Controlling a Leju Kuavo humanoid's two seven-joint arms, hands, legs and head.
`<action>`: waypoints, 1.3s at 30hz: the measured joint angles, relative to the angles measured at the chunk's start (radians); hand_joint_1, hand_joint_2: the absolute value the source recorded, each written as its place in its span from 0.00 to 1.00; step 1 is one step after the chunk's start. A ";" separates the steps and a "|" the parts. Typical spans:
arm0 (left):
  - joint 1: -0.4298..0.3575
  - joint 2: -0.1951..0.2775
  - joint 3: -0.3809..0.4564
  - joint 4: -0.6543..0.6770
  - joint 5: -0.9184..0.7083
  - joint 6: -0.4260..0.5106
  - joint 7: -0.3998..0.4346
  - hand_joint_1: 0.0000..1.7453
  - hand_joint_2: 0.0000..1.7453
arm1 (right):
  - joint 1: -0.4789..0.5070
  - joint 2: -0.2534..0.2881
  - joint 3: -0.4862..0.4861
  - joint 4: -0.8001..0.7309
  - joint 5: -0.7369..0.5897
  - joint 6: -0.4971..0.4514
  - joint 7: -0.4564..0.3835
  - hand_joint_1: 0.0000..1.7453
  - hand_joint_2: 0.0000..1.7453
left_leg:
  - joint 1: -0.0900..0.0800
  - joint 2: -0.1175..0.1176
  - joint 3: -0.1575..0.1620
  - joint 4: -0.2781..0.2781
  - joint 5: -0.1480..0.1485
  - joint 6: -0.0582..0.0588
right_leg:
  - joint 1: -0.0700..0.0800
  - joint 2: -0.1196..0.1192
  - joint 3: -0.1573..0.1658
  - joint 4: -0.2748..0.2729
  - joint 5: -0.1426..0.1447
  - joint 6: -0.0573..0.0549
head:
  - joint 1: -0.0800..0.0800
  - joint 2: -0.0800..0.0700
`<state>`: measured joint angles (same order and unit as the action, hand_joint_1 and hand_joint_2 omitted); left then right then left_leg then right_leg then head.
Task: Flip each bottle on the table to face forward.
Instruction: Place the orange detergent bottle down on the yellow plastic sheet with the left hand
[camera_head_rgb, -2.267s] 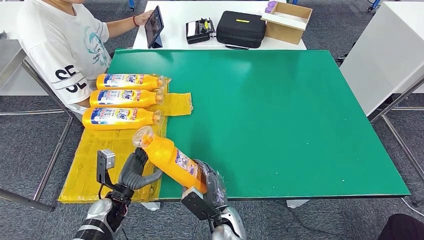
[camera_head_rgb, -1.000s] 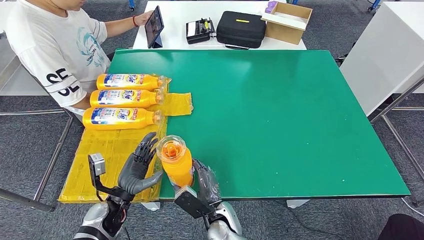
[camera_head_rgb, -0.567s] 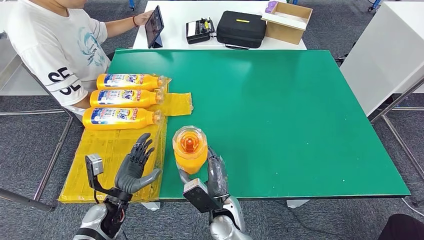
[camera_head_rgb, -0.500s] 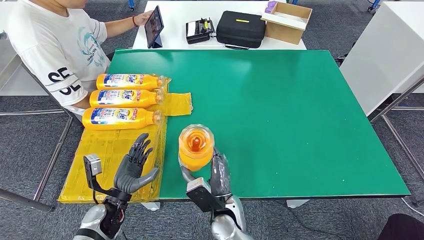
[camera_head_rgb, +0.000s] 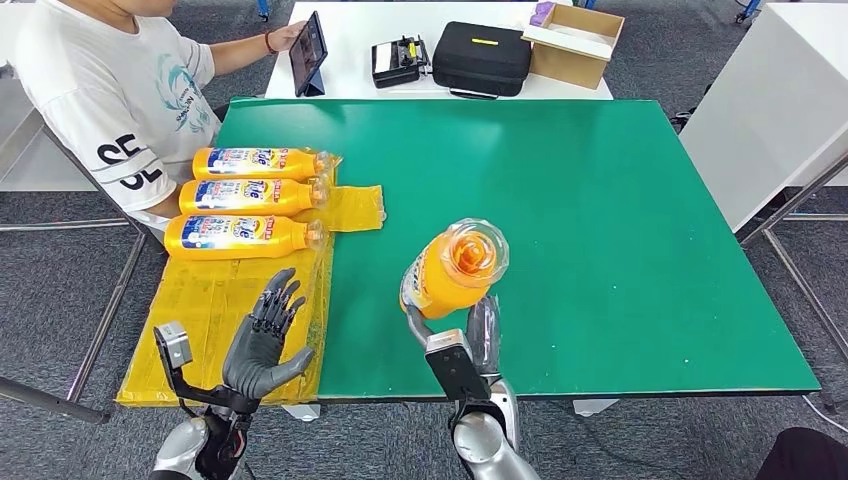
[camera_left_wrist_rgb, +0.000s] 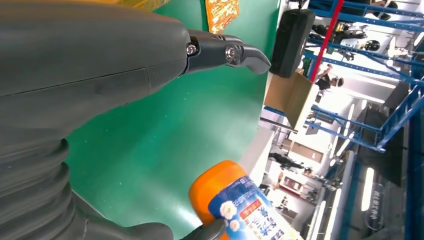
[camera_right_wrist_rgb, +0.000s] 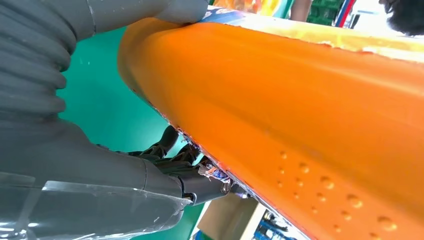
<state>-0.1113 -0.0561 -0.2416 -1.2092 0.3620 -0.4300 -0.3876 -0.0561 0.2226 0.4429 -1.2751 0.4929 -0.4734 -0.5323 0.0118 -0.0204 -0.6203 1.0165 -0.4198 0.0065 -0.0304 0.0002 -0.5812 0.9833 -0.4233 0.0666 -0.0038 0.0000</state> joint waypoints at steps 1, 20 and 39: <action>0.006 0.000 -0.002 -0.012 -0.016 0.002 -0.005 0.00 1.00 | -0.001 0.000 -0.008 0.002 -0.001 0.006 0.001 1.00 1.00 | 0.000 0.000 0.000 0.000 0.000 0.000 | 0.000 0.000 0.000 0.000 0.000 0.000 | 0.000 0.000; 0.057 0.007 -0.107 -0.072 -0.066 -0.035 -0.008 0.00 1.00 | -0.064 0.005 0.006 0.153 0.097 0.131 0.024 1.00 1.00 | 0.000 0.000 0.000 0.000 0.000 0.000 | 0.000 0.000 0.000 0.000 0.000 0.000 | 0.000 0.000; 0.036 0.007 -0.102 -0.001 -0.020 -0.038 -0.017 0.00 1.00 | -0.090 0.034 0.162 0.294 0.216 0.166 0.066 1.00 1.00 | 0.001 0.000 0.000 0.000 0.000 0.000 | 0.000 0.000 -0.001 0.000 0.000 0.000 | 0.000 0.000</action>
<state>-0.0753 -0.0487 -0.3432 -1.2104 0.3418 -0.4679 -0.4042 -0.1462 0.2565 0.6051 -0.9811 0.7093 -0.3073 -0.4664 0.0125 -0.0204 -0.6208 1.0163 -0.4196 0.0062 -0.0303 0.0002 -0.5817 0.9835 -0.4234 0.0665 -0.0038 0.0000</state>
